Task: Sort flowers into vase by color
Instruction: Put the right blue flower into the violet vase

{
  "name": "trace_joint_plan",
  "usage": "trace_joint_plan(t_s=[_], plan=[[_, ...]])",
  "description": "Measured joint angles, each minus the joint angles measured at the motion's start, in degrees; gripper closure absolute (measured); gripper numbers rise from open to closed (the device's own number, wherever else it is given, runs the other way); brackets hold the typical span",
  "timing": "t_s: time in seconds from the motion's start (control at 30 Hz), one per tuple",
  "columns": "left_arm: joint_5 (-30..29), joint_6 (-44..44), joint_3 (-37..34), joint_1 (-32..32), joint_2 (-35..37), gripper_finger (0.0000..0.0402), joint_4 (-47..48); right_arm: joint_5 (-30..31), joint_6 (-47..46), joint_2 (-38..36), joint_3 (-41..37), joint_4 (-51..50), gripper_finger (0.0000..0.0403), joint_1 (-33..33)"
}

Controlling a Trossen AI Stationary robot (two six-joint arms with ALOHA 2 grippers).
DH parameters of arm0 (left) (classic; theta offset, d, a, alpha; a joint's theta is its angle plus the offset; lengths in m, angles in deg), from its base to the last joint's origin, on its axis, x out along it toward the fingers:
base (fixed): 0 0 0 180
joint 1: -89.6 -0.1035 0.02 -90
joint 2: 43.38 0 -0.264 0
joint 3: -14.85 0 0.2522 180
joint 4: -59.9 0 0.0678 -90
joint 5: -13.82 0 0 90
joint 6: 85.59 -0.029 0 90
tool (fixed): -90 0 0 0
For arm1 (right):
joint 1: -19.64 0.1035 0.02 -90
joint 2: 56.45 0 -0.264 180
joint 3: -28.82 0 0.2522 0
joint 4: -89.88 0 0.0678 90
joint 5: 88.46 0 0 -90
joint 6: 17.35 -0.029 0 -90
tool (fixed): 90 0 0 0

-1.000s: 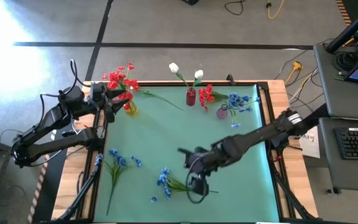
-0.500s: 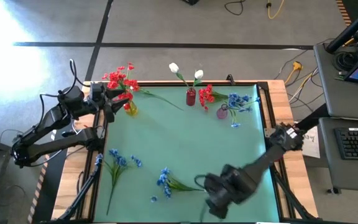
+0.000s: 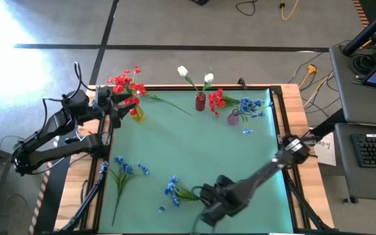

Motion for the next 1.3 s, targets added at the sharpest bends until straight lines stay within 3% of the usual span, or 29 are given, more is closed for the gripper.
trace_joint_plan(t_s=[0.13, 0.43, 0.6, 0.83, 1.1, 1.3], plan=[[0.0, -0.1, 0.0, 0.0, -0.3, 0.0138, 0.0, 0.6, 0.9, 3.4, -0.1, 1.7, 0.0175, -3.0], [0.0, -0.6, 0.0, 0.0, -0.4, 0.0138, 0.5, -4.1, 9.6, 7.8, -0.1, 8.5, 0.0121, -6.3], [0.0, -0.8, 0.0, 0.0, -1.3, 0.0138, 0.7, -3.9, 11.1, 10.2, -0.1, 8.8, 0.0122, -6.9], [0.0, -0.8, 0.0, 0.0, -2.9, 0.0138, 0.6, -4.3, 14.1, 11.5, -0.1, 11.2, 0.0194, -7.2], [0.0, -1.9, 0.0, 0.0, -4.4, 0.0138, 0.6, -4.8, 17.5, 9.4, -0.1, 11.1, 0.0368, -8.1], [0.0, -1.9, 0.0, 0.0, -5.4, 0.0138, 0.7, -2.3, 26.5, 4.3, -0.4, 11.7, 0.0381, -9.8]])
